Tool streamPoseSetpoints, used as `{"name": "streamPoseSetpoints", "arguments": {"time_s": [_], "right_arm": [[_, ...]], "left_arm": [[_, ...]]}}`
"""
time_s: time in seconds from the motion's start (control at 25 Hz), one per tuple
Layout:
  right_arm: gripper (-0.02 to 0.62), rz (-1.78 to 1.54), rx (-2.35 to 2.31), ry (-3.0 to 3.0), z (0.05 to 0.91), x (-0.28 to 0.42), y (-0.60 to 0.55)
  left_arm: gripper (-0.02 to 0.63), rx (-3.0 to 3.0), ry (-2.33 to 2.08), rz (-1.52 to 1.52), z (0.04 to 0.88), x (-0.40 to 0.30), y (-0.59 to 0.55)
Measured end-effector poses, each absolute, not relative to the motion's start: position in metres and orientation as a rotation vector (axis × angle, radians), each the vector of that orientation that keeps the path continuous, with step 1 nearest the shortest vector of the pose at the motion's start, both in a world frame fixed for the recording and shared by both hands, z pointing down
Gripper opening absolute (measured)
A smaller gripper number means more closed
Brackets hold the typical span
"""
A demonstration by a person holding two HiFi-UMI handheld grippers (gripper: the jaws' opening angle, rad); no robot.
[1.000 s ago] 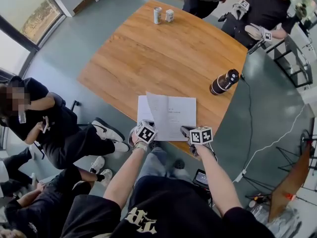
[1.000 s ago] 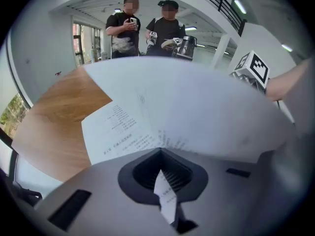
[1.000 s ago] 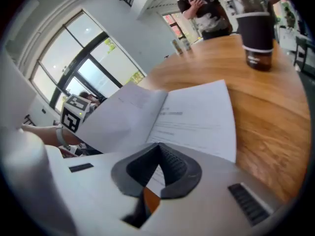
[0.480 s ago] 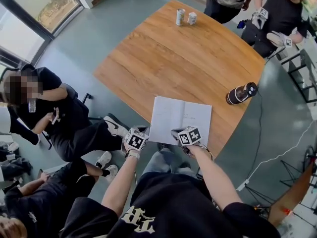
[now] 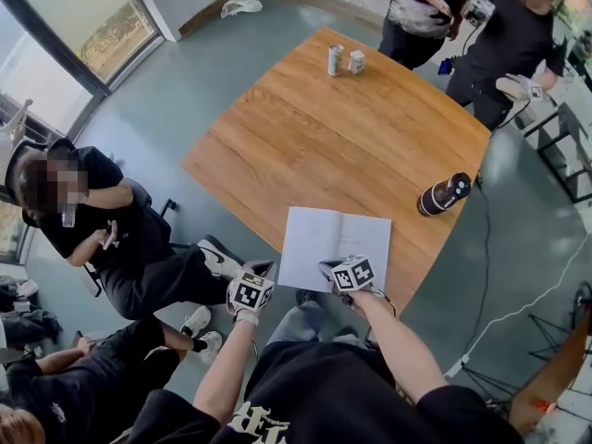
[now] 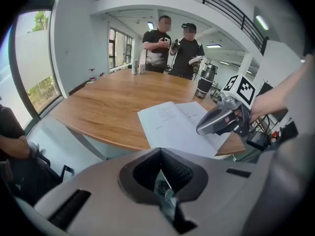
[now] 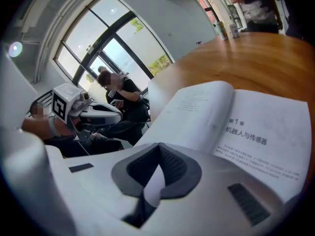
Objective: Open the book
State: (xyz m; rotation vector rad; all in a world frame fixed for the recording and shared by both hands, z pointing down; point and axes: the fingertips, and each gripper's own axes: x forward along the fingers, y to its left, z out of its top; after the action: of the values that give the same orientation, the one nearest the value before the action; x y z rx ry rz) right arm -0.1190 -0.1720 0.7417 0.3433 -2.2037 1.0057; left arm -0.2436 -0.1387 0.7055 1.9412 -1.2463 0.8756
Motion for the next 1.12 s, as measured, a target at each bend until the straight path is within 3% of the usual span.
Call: {"name": "streamPoseSetpoints", "arguments": {"time_s": [0.24,0.76,1.12], "right_arm": [[-0.011,0.92,0.452,-2.319,0.695,-0.077,-0.189],[-0.011,0.645,0.883,-2.501,0.582,0.083,-0.157],[-0.011,0.411,0.987,-2.544,0.51,0.145,-0.107]], "left_arm": [[0.008,2.112,-1.243,0.755,0.667,-0.203,-0.164],[0.008,2.416,-1.196,0.533,0.573,-0.098,-0.154],[0.008,2.541,-1.21,0.369,0.524,-0.051,-0.113]]}}
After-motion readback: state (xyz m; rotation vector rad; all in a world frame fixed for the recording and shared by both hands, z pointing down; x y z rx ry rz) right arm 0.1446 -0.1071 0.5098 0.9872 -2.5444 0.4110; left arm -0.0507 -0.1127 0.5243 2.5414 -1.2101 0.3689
